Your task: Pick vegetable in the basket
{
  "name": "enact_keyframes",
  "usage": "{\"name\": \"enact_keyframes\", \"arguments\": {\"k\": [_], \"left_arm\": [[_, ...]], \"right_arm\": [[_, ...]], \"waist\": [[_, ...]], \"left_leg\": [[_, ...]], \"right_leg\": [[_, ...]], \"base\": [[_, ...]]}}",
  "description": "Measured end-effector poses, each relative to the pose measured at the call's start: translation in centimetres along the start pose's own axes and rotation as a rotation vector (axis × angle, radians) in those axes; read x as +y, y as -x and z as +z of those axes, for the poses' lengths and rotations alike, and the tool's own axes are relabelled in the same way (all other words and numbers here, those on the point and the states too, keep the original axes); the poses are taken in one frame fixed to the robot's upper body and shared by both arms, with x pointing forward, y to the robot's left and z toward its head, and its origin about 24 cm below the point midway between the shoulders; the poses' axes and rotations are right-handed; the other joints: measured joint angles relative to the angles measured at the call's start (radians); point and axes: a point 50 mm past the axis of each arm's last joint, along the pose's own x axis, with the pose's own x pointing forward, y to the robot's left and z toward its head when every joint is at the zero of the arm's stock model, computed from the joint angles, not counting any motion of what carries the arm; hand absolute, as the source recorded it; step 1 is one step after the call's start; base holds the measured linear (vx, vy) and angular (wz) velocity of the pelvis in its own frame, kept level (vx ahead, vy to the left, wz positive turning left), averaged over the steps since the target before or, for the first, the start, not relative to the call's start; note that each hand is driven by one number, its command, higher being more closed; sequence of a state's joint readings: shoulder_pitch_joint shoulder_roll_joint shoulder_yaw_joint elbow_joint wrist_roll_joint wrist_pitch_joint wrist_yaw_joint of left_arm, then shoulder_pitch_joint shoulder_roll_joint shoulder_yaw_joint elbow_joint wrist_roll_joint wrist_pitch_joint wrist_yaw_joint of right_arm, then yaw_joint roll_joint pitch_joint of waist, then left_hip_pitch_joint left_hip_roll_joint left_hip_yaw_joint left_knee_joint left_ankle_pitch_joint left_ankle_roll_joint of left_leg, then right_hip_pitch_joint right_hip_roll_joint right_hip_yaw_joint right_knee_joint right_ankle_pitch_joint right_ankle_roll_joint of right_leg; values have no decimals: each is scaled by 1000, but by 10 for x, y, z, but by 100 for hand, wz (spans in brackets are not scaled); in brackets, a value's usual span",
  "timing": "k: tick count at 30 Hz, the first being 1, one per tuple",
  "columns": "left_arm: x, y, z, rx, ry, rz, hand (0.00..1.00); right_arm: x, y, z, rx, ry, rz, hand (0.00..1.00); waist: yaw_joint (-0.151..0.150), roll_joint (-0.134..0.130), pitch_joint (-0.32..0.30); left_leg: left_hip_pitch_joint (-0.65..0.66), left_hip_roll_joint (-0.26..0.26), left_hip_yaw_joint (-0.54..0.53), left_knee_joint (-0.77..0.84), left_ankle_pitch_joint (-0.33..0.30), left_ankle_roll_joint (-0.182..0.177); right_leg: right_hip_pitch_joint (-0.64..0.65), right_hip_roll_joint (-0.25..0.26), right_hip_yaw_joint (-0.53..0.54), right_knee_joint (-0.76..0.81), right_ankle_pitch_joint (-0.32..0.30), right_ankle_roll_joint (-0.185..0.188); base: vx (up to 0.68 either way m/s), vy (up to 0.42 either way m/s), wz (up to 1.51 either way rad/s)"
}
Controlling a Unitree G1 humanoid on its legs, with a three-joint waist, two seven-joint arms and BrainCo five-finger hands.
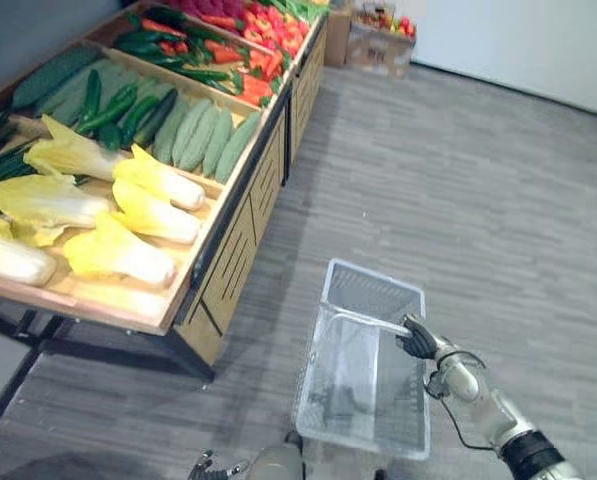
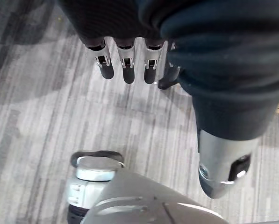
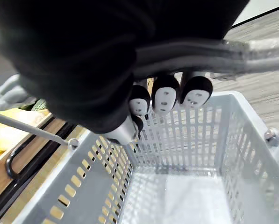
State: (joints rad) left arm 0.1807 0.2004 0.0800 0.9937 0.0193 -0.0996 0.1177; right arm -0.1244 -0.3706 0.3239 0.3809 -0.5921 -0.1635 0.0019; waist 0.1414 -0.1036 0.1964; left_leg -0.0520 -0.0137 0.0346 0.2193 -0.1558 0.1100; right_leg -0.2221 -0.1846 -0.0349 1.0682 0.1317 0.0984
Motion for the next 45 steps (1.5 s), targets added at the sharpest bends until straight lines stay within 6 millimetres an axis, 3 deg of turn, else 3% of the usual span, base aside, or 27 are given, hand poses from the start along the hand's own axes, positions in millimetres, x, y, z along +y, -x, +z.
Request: {"name": "enact_keyframes", "arguments": {"k": [2, 4, 5, 6, 9, 12, 13, 14, 15, 16, 17, 18, 19, 20, 21, 23, 24, 25, 26, 27, 30, 34, 37, 39, 40, 42, 45], "left_arm": [[2, -2, 5, -14, 2, 7, 0], [1, -5, 15, -38, 10, 7, 0], [1, -6, 20, -56, 14, 6, 0], [1, -7, 24, -69, 15, 7, 0], [0, -7, 29, -82, 18, 5, 0], [2, -6, 19, -50, 25, 13, 0], [5, -4, 10, -23, 36, 23, 0], [10, -2, 1, 0, 41, 39, 0], [13, -1, -3, 19, 51, 50, 0], [5, 1, -13, 62, 80, 41, 0], [-2, 5, -23, 101, 108, 33, 0], [-4, 6, -27, 119, 122, 33, 0], [-12, 8, -31, 143, 135, 16, 0], [-15, 8, -30, 140, 140, 9, 0], [-17, 8, -28, 133, 142, 3, 0], [-11, 5, -21, 104, 144, 14, 0], [-9, 3, -15, 83, 151, 24, 0], [-6, 2, -9, 60, 154, 41, 0], [-8, 2, -10, 61, 148, 38, 0], [-8, 1, -3, 41, 133, 35, 0], [-3, -1, 4, 12, 124, 59, 0], [-7, -1, 3, 17, 113, 43, 0], [-14, 0, 2, 21, 104, 23, 0], [-15, 1, 0, 29, 100, 19, 0], [-16, 1, -4, 45, 98, 17, 0], [-15, 1, -6, 56, 91, 17, 0], [-13, 3, -14, 75, 86, 19, 0]], "right_arm": [[-3, -1, 1, -2, 4, -12, 100], [-5, -1, 2, -6, 7, -21, 100], [-7, -2, 2, -8, 7, -25, 100], [-6, -2, 2, -6, 5, -24, 100], [-9, -1, -1, 8, 0, -35, 100], [-10, 6, -10, 45, -11, -49, 100], [-9, 9, -12, 49, -9, -46, 100], [-7, 10, -11, 48, -14, -43, 100], [-9, 10, -12, 50, -11, -44, 100], [-11, 10, -14, 61, -3, -43, 100], [-12, 9, -14, 54, 11, -33, 100], [-12, 8, -13, 50, 17, -29, 100], [-13, 9, -15, 55, 31, -24, 100], [-14, 10, -17, 59, 38, -21, 100], [-15, 10, -18, 61, 41, -22, 100], [-16, 12, -24, 87, 36, -31, 100], [-15, 17, -30, 116, 23, -43, 100], [-14, 26, -40, 158, 7, -61, 100], [-14, 36, -50, 197, 2, -65, 100], [-7, 42, -60, 252, -36, -66, 100], [7, 61, -79, 352, -88, -50, 100], [16, 69, -97, 482, -196, -98, 100], [16, 70, -107, 533, -208, -110, 100], [19, 70, -110, 554, -224, -116, 100], [21, 71, -112, 575, -244, -127, 100], [27, 73, -119, 629, -285, -122, 100], [29, 87, -136, 725, -293, -124, 100]], "waist": [[-7, 11, 2], [-27, 12, 3], [-30, 16, 4], [-32, 17, 4], [-29, 16, 3], [-32, 6, -3], [-42, -3, -27], [-45, -18, -46], [-42, -4, -46], [-23, 47, -55], [-14, 70, -61], [-10, 75, -62], [-1, 74, -59], [1, 68, -56], [4, 57, -50], [1, 26, -33], [2, 8, -26], [0, 14, -32], [-6, 36, -40], [-2, 33, -43], [-19, 26, -42], [-31, 26, -41], [-31, 27, -40], [-31, 32, -39], [-34, 38, -39], [-55, 36, -28], [-55, 45, -15]], "left_leg": [[61, 8, -25, -8, -11, 3], [96, 5, -78, -12, -26, 9], [109, 4, -114, -9, -44, 7], [114, 4, -148, 1, -65, -5], [126, -12, -248, 22, -100, -49], [171, -31, -350, 30, -136, -87], [185, -31, -389, 33, -175, -93], [190, -32, -409, 40, -207, -100], [191, -20, -428, 63, -228, -107], [161, 31, -444, 130, -239, -118], [121, 51, -452, 218, -219, -129], [100, 57, -449, 272, -201, -139], [2, 53, -404, 466, -68, -194], [-33, 48, -378, 536, 3, -196], [-63, 57, -343, 592, 15, -190], [-178, 125, -165, 671, -58, -165], [-224, 156, -76, 642, -60, -162], [-271, 202, 53, 507, 7, -134], [-292, 233, 135, 382, 123, -117], [-277, 239, 207, 361, 98, -120], [-270, 199, 323, 207, 101, -118], [-217, 127, 363, 19, 153, -79], [-143, 73, 360, -155, 239, -84], [-107, 67, 360, -230, 261, -95], [-83, 65, 357, -283, 264, -94], [-68, 57, 340, -320, 255, -98], [-47, 65, 346, -323, 237, -96]], "right_leg": [[-60, 8, -62, 11, -107, -53], [-108, 12, -123, -112, -165, -64], [-125, 34, -134, -276, -174, -63], [-122, 63, -115, -483, -165, -50], [-117, 97, 21, -889, -124, 2], [-105, 59, 58, -963, -111, 21], [-102, 48, 38, -958, -106, 22], [-102, 49, 26, -958, -61, -5], [-103, 53, 20, -934, -1, 13], [-98, 100, -33, -904, -28, -24], [-83, 132, -75, -903, -48, -49], [-70, 145, -91, -907, -56, -61], [-5, 153, -142, -940, -74, -87], [24, 147, -153, -956, -79, -94], [57, 135, -163, -970, -83, -100], [157, 100, -248, -1008, -93, -114], [186, 79, -292, -1018, -94, -113], [220, 65, -360, -1022, -111, -94], [239, 82, -407, -1022, -132, -76], [262, 65, -443, -1025, -167, -49], [258, 36, -566, -1029, -171, -43], [266, 11, -631, -1029, -171, -43], [275, -4, -640, -1029, -170, -40], [271, 1, -639, -1021, -176, -29], [261, 1, -638, -994, -198, 0], [236, -27, -640, -898, -252, 13], [142, -93, -569, -636, -254, 22]], "base": [[385, 85, 58], [395, 34, 82], [394, -25, 88], [395, -46, 89], [472, -168, 101], [441, -249, 122], [641, -425, 146], [572, -390, 108], [573, -374, 62], [552, -363, 43], [523, -342, 30], [580, -368, 58], [455, -261, 62], [432, -227, 71], [307, -134, 64], [310, -142, 111], [267, -104, 156], [202, -52, 157], [260, 24, 162], [185, 74, 124], [140, 113, 132], [32, 92, 78], [-45, 17, 21], [-101, -8, -6], [-164, -12, -6], [-148, -1, 11], [-135, 60, -4]]}}
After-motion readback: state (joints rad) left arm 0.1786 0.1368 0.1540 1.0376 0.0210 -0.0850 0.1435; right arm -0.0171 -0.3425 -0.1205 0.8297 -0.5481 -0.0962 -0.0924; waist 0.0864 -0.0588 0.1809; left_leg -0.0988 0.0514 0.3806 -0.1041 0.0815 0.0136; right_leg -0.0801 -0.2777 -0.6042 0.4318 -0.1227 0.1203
